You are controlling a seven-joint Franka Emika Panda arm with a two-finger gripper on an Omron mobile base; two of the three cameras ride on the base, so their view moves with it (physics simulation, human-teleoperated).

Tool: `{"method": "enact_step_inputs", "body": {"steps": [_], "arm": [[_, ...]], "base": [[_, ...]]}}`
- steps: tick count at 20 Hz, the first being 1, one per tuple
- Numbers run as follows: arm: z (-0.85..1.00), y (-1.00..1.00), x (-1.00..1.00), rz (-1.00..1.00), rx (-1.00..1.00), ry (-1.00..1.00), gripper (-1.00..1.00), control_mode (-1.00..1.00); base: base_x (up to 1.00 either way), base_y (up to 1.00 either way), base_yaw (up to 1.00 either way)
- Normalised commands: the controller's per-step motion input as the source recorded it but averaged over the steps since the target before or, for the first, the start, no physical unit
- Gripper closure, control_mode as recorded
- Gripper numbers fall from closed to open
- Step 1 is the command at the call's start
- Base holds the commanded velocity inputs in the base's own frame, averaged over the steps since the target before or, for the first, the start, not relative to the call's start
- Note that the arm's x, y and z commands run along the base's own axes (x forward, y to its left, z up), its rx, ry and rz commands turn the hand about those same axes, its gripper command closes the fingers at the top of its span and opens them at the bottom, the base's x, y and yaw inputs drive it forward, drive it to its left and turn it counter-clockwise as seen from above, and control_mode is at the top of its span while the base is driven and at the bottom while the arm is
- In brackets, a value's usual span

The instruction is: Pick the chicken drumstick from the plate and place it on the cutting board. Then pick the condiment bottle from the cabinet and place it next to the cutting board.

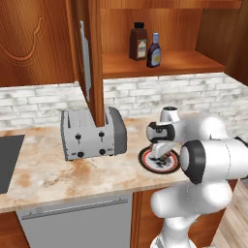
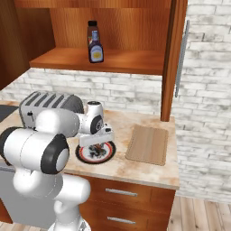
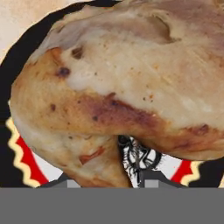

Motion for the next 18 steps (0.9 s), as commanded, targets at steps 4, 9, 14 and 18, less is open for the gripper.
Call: {"method": "enact_step_inputs", "body": {"steps": [4,9,14,18], "arm": [[0.31,0.0,-0.12,0.01,0.0,-0.19,1.0,-1.0],[0.2,0.0,-0.06,0.0,0.0,-0.13,1.0,-1.0],[0.19,-0.03,-0.02,0.0,0.0,-0.03,1.0,-1.0],[0.19,-0.14,-0.01,0.0,0.0,0.0,1.0,-1.0]], "base": [[0.0,0.0,0.0],[0.0,0.0,0.0],[0.0,0.0,0.0],[0.0,0.0,0.0]]}}
